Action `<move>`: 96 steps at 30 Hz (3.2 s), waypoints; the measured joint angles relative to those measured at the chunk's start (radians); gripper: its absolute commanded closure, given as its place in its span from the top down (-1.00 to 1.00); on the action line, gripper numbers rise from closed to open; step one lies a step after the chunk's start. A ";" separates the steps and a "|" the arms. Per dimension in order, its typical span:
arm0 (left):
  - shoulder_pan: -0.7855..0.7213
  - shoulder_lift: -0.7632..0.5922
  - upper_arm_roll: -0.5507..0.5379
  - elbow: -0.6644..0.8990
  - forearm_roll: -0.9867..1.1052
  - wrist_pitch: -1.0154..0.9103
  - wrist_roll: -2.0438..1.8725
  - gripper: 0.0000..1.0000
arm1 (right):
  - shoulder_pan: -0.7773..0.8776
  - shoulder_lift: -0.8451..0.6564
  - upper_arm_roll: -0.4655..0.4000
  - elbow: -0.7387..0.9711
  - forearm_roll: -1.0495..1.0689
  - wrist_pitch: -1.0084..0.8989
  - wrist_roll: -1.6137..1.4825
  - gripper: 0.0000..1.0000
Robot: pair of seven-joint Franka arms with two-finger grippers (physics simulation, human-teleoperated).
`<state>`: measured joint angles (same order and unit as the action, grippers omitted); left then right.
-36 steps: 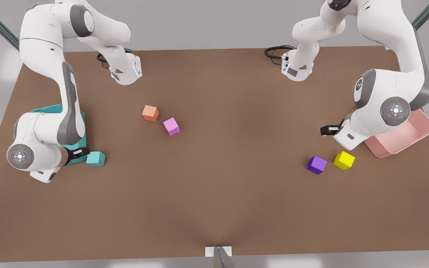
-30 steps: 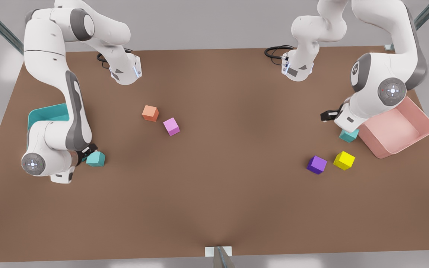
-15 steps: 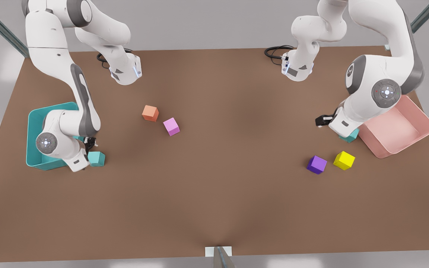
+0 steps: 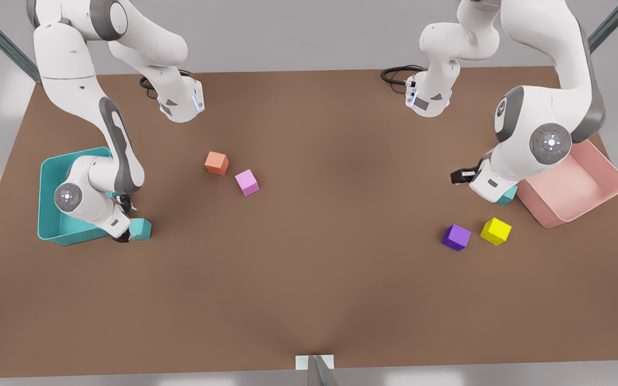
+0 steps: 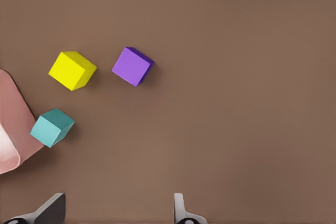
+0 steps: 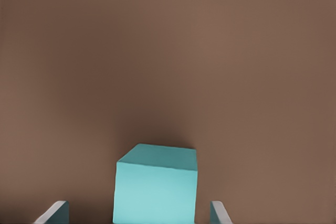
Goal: Stack the two blue cubes on top of each other
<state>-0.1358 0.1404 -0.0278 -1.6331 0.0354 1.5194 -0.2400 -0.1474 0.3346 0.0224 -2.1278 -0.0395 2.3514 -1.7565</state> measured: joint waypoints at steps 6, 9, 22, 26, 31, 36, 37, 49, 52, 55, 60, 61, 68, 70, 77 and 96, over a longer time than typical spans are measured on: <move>0.000 0.001 -0.003 0.000 -0.003 0.020 -0.005 1.00 | 0.000 0.019 -0.001 0.001 0.008 0.037 -0.083 1.00; -0.010 0.008 -0.003 0.000 -0.009 0.025 -0.007 1.00 | 0.000 0.039 -0.001 0.001 0.012 0.057 -0.116 1.00; -0.012 0.011 -0.003 0.000 -0.014 0.033 -0.012 1.00 | -0.015 0.077 -0.006 -0.001 0.053 0.103 -0.202 1.00; -0.012 0.011 -0.003 0.002 -0.014 0.033 -0.013 1.00 | -0.014 0.110 -0.007 -0.001 0.068 0.112 -0.212 1.00; -0.012 0.015 -0.004 0.002 -0.014 0.033 -0.014 1.00 | -0.009 0.141 -0.006 0.004 0.095 0.131 -0.222 0.60; -0.011 0.016 -0.003 0.002 -0.014 0.034 -0.015 1.00 | -0.006 0.142 -0.004 0.016 0.105 0.139 -0.226 0.36; -0.011 0.017 -0.003 0.002 -0.014 0.034 -0.015 1.00 | -0.005 0.141 -0.003 0.019 0.106 0.139 -0.227 0.36; -0.003 0.015 -0.003 -0.011 -0.017 0.032 0.004 1.00 | 0.350 0.129 0.004 0.156 0.188 0.103 -0.132 0.37; 0.007 0.023 -0.002 -0.012 -0.016 0.032 0.021 1.00 | 0.529 0.148 0.001 0.216 0.193 0.097 -0.009 0.38; 0.042 0.032 0.000 -0.065 -0.014 0.036 0.036 1.00 | 0.693 0.211 -0.002 0.325 0.192 0.090 0.155 0.38; 0.044 -0.057 0.078 -0.470 0.027 0.198 0.098 1.00 | 0.868 0.491 -0.003 0.794 0.142 0.005 0.480 0.38; 0.068 -0.054 0.080 -0.494 0.031 0.242 0.114 1.00 | 0.878 0.537 -0.005 0.857 0.134 -0.013 0.542 0.38; 0.279 -0.034 0.094 -0.684 0.044 0.600 0.327 1.00 | 0.930 0.677 -0.065 1.002 0.111 -0.077 0.900 0.77; 0.311 -0.027 0.100 -0.694 0.046 0.658 0.418 1.00 | 0.932 0.680 -0.066 1.007 0.108 -0.083 0.981 1.00; 0.331 -0.005 0.115 -0.715 0.097 0.759 0.721 1.00 | 0.932 0.663 -0.069 1.031 0.104 -0.113 1.203 1.00; 0.445 0.094 0.115 -0.731 0.251 0.903 0.834 1.00 | 0.412 -0.162 -0.106 0.828 -0.007 -1.014 1.544 1.00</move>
<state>0.3093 0.2341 0.0874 -2.3642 0.2861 2.4222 0.5936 0.2651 0.1723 -0.0838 -1.2997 -0.0464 1.3373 -0.2130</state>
